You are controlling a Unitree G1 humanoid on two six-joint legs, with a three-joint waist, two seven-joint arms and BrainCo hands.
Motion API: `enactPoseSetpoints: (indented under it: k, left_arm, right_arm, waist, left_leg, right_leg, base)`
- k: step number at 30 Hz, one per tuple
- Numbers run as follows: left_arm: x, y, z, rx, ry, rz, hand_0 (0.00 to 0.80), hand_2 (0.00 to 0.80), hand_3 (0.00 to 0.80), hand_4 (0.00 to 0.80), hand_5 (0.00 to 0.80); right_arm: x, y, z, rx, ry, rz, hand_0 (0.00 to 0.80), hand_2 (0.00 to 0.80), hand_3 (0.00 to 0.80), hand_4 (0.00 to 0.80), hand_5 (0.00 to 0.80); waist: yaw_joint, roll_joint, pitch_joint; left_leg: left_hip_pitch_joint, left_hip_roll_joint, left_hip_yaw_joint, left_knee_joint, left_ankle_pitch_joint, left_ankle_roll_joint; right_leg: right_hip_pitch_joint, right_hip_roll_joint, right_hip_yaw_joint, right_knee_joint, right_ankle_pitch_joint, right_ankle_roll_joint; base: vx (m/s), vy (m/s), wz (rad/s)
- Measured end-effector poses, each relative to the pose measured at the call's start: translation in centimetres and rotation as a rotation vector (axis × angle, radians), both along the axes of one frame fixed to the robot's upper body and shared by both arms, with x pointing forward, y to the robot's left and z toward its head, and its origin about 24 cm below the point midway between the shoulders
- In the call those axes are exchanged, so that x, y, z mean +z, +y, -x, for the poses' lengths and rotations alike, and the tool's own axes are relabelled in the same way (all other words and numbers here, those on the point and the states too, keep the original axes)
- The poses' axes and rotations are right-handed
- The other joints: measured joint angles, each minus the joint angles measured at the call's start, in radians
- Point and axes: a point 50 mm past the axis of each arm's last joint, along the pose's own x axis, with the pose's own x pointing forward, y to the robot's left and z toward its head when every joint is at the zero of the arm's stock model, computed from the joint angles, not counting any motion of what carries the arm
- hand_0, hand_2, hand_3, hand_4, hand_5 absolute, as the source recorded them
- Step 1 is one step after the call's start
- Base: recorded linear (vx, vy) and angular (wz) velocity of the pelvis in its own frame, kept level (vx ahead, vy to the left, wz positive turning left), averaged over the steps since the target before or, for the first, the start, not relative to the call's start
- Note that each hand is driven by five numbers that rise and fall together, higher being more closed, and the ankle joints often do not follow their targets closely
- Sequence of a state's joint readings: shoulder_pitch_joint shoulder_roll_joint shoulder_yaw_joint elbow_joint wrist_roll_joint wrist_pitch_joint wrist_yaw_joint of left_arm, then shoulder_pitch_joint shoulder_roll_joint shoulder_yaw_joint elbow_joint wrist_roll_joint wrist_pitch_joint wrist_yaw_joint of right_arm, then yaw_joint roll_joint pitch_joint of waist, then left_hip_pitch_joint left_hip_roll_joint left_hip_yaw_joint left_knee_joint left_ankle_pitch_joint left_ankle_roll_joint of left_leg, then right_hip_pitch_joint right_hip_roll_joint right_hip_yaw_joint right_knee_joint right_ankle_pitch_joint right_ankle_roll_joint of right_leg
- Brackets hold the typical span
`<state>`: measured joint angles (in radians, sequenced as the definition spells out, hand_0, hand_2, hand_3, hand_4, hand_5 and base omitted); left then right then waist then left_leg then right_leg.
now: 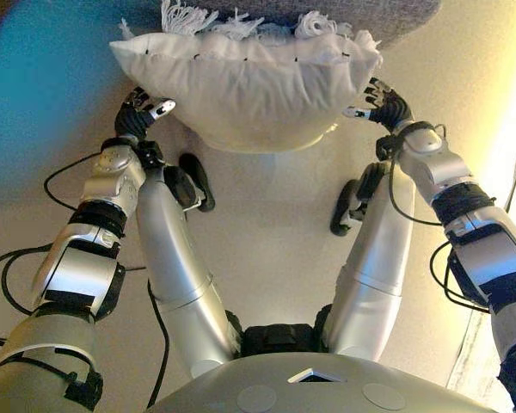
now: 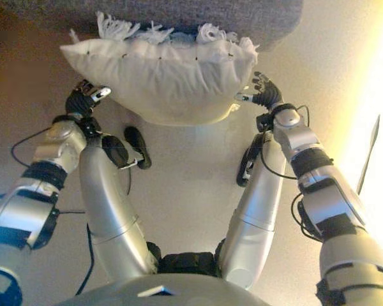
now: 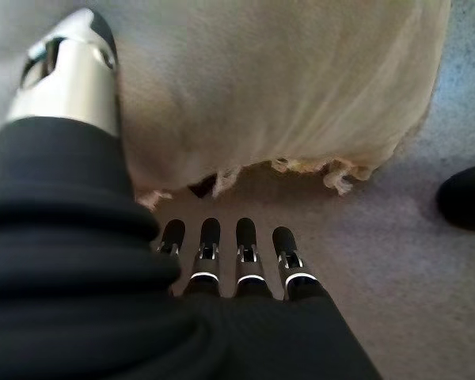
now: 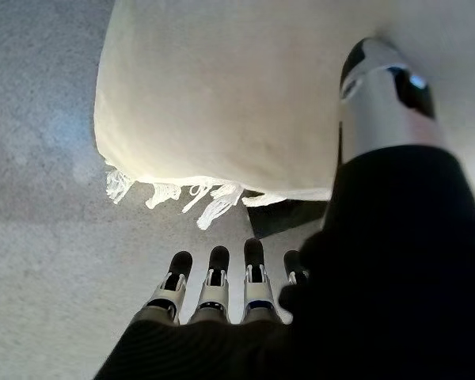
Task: Pick up the cushion and take it to the sofa
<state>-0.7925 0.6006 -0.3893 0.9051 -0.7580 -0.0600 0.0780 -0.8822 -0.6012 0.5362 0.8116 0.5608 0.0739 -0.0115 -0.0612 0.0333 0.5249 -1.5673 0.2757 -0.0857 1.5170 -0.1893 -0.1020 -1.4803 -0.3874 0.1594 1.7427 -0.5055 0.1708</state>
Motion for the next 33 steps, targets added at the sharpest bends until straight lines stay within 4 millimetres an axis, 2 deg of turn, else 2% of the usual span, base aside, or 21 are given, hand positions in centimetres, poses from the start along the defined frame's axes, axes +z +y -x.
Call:
enactPoseSetpoints:
  k: [6,7,8,9,10,11,20,21,22,33]
  left_arm:
    - [1.1,-0.7,-0.7,-0.028,-0.004,-0.034,0.0,0.0,0.0,0.0,0.0]
    - [1.2,-0.9,-0.8,-0.036,0.006,-0.043,0.0,0.0,0.0,0.0,0.0]
    - [1.2,-1.1,-0.9,-0.041,0.011,-0.049,0.0,0.0,0.0,0.0,0.0]
    - [1.3,-1.1,-0.9,-0.041,0.017,-0.051,0.0,0.0,0.0,0.0,0.0]
    - [1.4,-1.1,-1.0,-0.04,0.024,-0.052,0.0,0.0,0.0,0.0,0.0]
    - [1.5,-1.1,-1.1,-0.038,0.026,-0.055,0.0,0.0,0.0,0.0,0.0]
    - [1.1,-1.7,-1.2,-0.028,0.041,-0.09,0.0,0.0,0.0,0.0,0.0]
    - [1.1,-1.9,-1.2,-0.034,0.04,-0.093,0.634,0.634,0.634,0.634,0.634]
    - [1.2,-2.2,-1.3,-0.041,0.037,-0.09,0.8,0.8,0.8,0.8,0.8]
    - [1.8,-3.7,-1.7,-0.099,0.016,-0.124,0.8,0.8,0.8,0.8,0.8]
  right_arm:
    - [0.9,0.8,-0.4,0.022,-0.001,0.028,0.0,0.0,0.0,0.0,0.0]
    - [1.0,0.9,-0.5,0.026,-0.003,0.031,0.056,0.056,0.056,0.056,0.056]
    - [1.1,1.1,-0.6,0.032,-0.004,0.036,0.292,0.292,0.292,0.292,0.292]
    - [1.3,1.3,-0.7,0.041,-0.007,0.041,0.433,0.433,0.433,0.433,0.433]
    - [1.4,1.5,-0.7,0.049,-0.008,0.047,0.675,0.675,0.675,0.675,0.675]
    - [1.5,1.7,-0.8,0.054,-0.01,0.046,0.8,0.8,0.8,0.8,0.8]
    - [0.8,3.4,-0.8,0.092,0.017,0.038,0.8,0.8,0.8,0.8,0.8]
    - [0.7,3.5,-0.8,0.09,0.018,0.036,0.8,0.8,0.8,0.8,0.8]
    - [0.7,3.6,-0.8,0.091,0.02,0.035,0.8,0.8,0.8,0.8,0.8]
    - [1.0,3.7,-0.7,0.103,0.01,0.035,0.8,0.8,0.8,0.8,0.8]
  waist:
    - [-0.001,0.0,0.0]
    - [-0.001,0.0,0.0]
    - [-0.001,0.0,0.0]
    - [-0.001,0.0,0.0]
    - [-0.001,0.0,0.0]
    - [-0.001,0.0,0.0]
    - [-0.001,0.0,0.0]
    - [-0.002,0.0,0.0]
    - [-0.002,0.0,0.0]
    - [-0.005,-0.002,0.003]
  left_leg:
    - [0.0,0.0,-0.002,0.017,-0.004,0.001]
    - [0.0,0.0,-0.002,0.017,-0.004,0.002]
    - [0.0,0.0,-0.002,0.018,-0.004,0.002]
    - [0.0,0.0,-0.002,0.018,-0.004,0.002]
    - [0.0,0.0,-0.002,0.018,-0.004,0.002]
    - [0.0,0.0,-0.002,0.018,-0.004,0.002]
    - [0.0,-0.001,-0.002,0.021,-0.004,0.002]
    - [-0.001,-0.002,-0.002,0.021,-0.004,0.002]
    - [-0.002,-0.002,-0.003,0.021,-0.004,0.002]
    - [-0.034,-0.004,-0.013,0.052,-0.005,0.0]
  right_leg:
    - [0.0,-0.002,0.008,0.019,-0.006,0.001]
    - [0.0,-0.003,0.008,0.02,-0.006,0.001]
    - [0.0,-0.003,0.009,0.022,-0.006,0.001]
    - [0.0,-0.003,0.009,0.022,-0.006,0.001]
    - [0.0,-0.003,0.009,0.022,-0.006,0.001]
    - [0.0,-0.003,0.009,0.022,-0.006,0.001]
    - [0.0,-0.006,0.01,0.028,-0.011,0.0]
    - [0.0,-0.006,0.01,0.028,-0.011,0.0]
    - [-0.001,-0.007,0.01,0.028,-0.011,0.0]
    - [-0.026,-0.01,0.016,0.059,-0.021,0.003]
  base:
    - [0.0,0.0,0.0]
    - [0.0,0.0,0.0]
    - [0.0,0.0,0.0]
    - [0.0,0.0,0.0]
    - [0.0,0.0,0.0]
    - [0.0,0.0,0.0]
    - [-0.003,-0.01,0.0]
    - [0.0,0.0,0.0]
    - [0.0,0.0,0.0]
    - [0.0,0.0,0.0]
